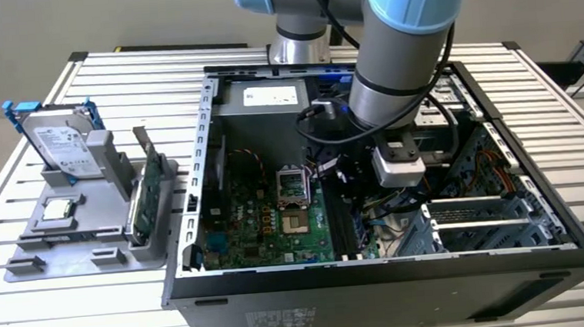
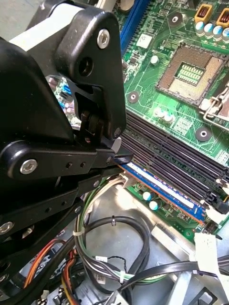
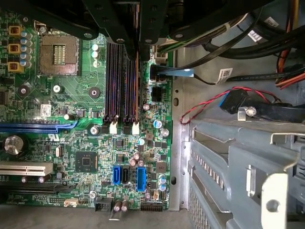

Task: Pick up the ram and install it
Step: 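Insert the ram into the slot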

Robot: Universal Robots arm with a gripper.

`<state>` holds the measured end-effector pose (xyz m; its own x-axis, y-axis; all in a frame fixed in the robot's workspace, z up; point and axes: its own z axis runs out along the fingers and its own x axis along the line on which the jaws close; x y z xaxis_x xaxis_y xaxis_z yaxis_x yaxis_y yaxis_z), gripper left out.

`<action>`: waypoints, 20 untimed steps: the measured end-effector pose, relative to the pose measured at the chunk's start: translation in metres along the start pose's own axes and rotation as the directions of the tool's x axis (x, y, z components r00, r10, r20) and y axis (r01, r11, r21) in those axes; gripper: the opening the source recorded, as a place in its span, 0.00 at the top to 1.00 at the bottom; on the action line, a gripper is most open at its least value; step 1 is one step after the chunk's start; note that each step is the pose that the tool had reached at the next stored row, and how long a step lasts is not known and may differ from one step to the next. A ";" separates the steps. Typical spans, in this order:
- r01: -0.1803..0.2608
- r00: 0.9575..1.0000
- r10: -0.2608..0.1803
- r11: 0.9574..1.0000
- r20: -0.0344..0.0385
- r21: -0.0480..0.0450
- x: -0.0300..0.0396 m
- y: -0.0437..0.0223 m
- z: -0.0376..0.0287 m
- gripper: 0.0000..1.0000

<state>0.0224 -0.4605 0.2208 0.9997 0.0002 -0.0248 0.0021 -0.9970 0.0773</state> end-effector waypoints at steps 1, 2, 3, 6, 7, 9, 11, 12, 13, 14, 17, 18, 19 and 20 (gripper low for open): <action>0.000 1.000 0.000 1.000 0.000 0.000 0.0000 0.0000 0.0002 1.00; 0.000 1.000 0.000 1.000 0.001 0.000 0.0000 0.0000 0.0002 1.00; 0.000 1.000 0.000 1.000 0.001 0.000 0.0001 0.0000 0.0003 1.00; 0.000 1.000 0.000 1.000 0.005 0.000 0.0001 0.0002 0.0004 1.00; 0.000 1.000 0.000 1.000 0.007 0.000 0.0001 0.0004 0.0005 1.00; 0.001 1.000 -0.001 1.000 0.010 0.000 0.0002 0.0008 0.0005 1.00; 0.001 1.000 -0.001 1.000 0.013 0.000 0.0004 0.0015 0.0005 1.00; 0.000 1.000 0.000 1.000 0.015 0.000 0.0007 0.0018 0.0005 1.00; 0.000 1.000 0.000 1.000 0.017 0.000 0.0010 0.0019 0.0005 1.00; -0.001 1.000 0.001 1.000 0.018 0.000 0.0015 0.0019 0.0005 1.00; -0.004 1.000 0.004 1.000 0.019 0.000 0.0031 0.0020 0.0007 1.00; -0.004 1.000 0.004 1.000 0.019 0.000 0.0037 0.0020 0.0008 1.00; -0.005 1.000 0.005 1.000 0.019 0.000 0.0042 0.0020 0.0008 1.00; -0.006 1.000 0.006 1.000 0.019 0.000 0.0043 0.0020 0.0009 1.00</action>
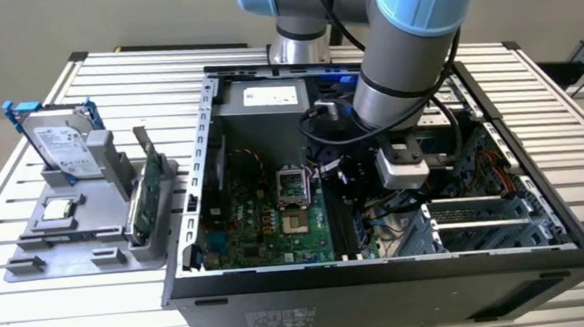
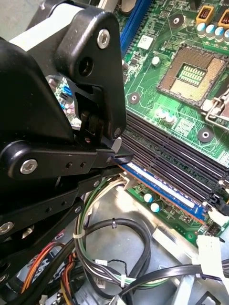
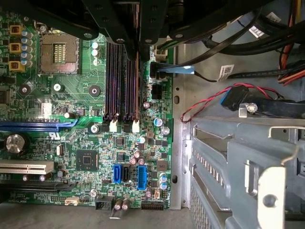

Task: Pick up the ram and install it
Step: 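Insert the ram into the slot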

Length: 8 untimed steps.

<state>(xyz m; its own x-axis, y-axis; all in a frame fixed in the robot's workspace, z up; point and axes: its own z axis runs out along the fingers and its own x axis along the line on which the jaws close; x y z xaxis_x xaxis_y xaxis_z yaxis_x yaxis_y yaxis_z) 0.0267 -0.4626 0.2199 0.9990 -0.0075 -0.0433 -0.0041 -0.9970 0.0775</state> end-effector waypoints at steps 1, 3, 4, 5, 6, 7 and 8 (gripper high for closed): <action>0.000 1.000 0.000 1.000 0.000 0.000 0.0000 0.0000 0.0001 1.00; -0.001 1.000 0.001 1.000 0.000 0.000 0.0000 0.0000 0.0003 1.00; -0.001 1.000 0.001 1.000 0.000 0.000 0.0001 -0.0001 0.0005 1.00; -0.001 1.000 0.001 1.000 0.000 0.000 0.0001 -0.0001 0.0008 1.00; -0.001 1.000 0.001 1.000 0.000 0.000 0.0001 -0.0001 0.0011 1.00; -0.001 1.000 0.001 1.000 0.000 0.000 0.0001 -0.0001 0.0013 1.00; -0.001 1.000 0.001 1.000 0.000 0.000 0.0001 -0.0001 0.0015 1.00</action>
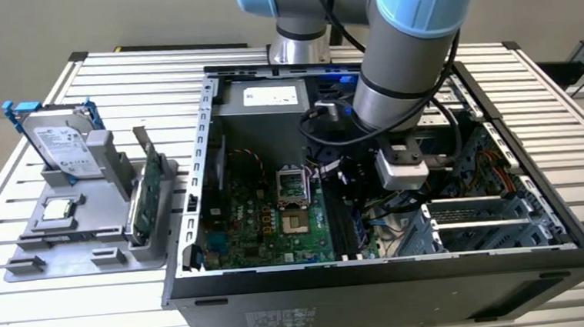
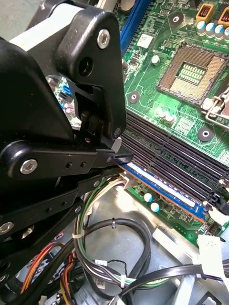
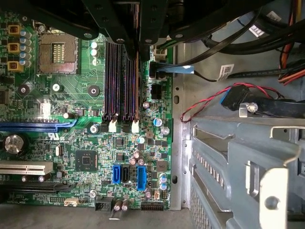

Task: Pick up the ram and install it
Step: 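Insert the ram into the slot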

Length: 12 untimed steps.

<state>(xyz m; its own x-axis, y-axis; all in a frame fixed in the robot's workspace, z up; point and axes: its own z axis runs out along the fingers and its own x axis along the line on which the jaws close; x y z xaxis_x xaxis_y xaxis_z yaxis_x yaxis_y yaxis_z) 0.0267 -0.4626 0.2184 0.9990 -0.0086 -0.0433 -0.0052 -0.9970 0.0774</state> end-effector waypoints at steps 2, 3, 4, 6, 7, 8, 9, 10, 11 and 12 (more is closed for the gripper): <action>0.000 1.000 0.000 1.000 0.000 0.000 0.0000 0.0000 0.0005 1.00; 0.000 1.000 0.000 1.000 0.000 0.000 0.0000 -0.0001 0.0009 1.00; 0.000 1.000 0.000 1.000 0.000 0.000 0.0001 -0.0002 0.0014 1.00; 0.000 1.000 0.000 1.000 0.000 0.000 0.0001 -0.0002 0.0017 1.00; 0.000 1.000 0.000 1.000 0.000 0.000 0.0002 -0.0005 0.0019 1.00; -0.001 1.000 0.001 1.000 0.000 0.000 0.0002 -0.0006 0.0023 1.00; 0.000 1.000 0.000 1.000 0.000 0.000 0.0002 -0.0007 0.0027 1.00; -0.001 1.000 0.001 1.000 0.000 0.000 0.0001 -0.0007 0.0027 1.00; -0.001 1.000 0.001 1.000 0.000 0.000 0.0001 -0.0007 0.0027 1.00; 0.000 1.000 0.000 1.000 0.001 0.000 0.0001 -0.0007 0.0027 1.00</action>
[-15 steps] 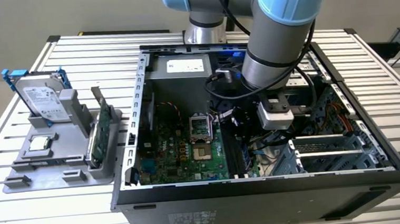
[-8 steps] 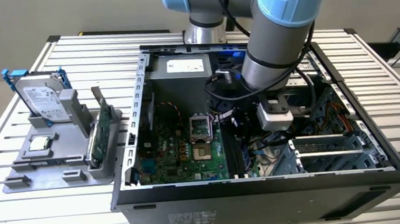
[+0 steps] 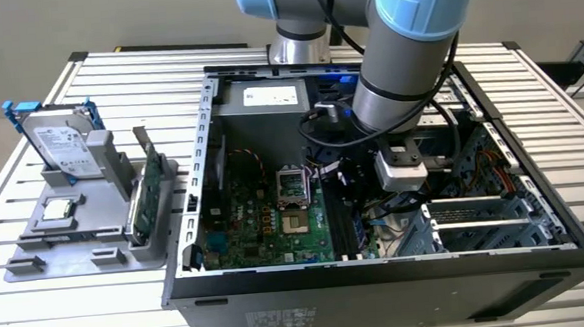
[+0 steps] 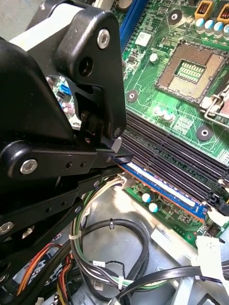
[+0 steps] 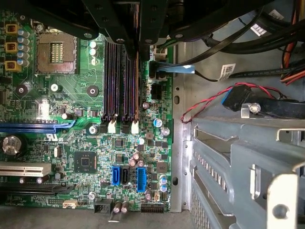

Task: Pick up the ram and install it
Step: 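Insert the ram into the slot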

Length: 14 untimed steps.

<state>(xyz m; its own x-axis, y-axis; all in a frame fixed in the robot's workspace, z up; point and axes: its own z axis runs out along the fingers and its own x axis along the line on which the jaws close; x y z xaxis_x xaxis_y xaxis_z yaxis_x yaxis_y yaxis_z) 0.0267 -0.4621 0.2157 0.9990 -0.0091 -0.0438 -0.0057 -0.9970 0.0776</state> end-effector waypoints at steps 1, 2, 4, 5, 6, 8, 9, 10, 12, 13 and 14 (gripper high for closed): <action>0.000 1.000 0.000 1.000 0.000 0.000 0.0000 0.0000 0.0000 1.00; 0.000 1.000 0.000 1.000 0.001 0.000 0.0000 0.0000 0.0001 1.00; 0.000 1.000 0.000 1.000 0.002 0.000 0.0000 -0.0001 0.0001 1.00; 0.000 1.000 0.000 1.000 0.002 0.000 0.0000 0.0000 0.0001 1.00; -0.002 1.000 0.002 1.000 0.002 0.000 0.0000 -0.0001 0.0002 1.00; -0.002 1.000 0.002 1.000 0.002 0.000 0.0000 -0.0001 0.0002 1.00; -0.003 1.000 0.003 1.000 0.002 0.000 -0.0001 -0.0001 0.0002 1.00; -0.004 1.000 0.004 1.000 0.002 0.000 -0.0001 -0.0001 0.0002 1.00; -0.005 1.000 0.005 1.000 0.003 0.000 -0.0003 -0.0001 0.0002 1.00; -0.006 1.000 0.006 1.000 0.003 0.000 -0.0004 -0.0001 0.0002 1.00; -0.006 1.000 0.006 1.000 0.003 0.000 -0.0005 0.0000 0.0002 1.00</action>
<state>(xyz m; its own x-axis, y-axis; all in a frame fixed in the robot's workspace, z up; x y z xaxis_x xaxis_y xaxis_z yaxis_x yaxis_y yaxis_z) 0.0262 -0.4621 0.2155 0.9988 -0.0157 -0.0460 -0.0121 -0.9969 0.0774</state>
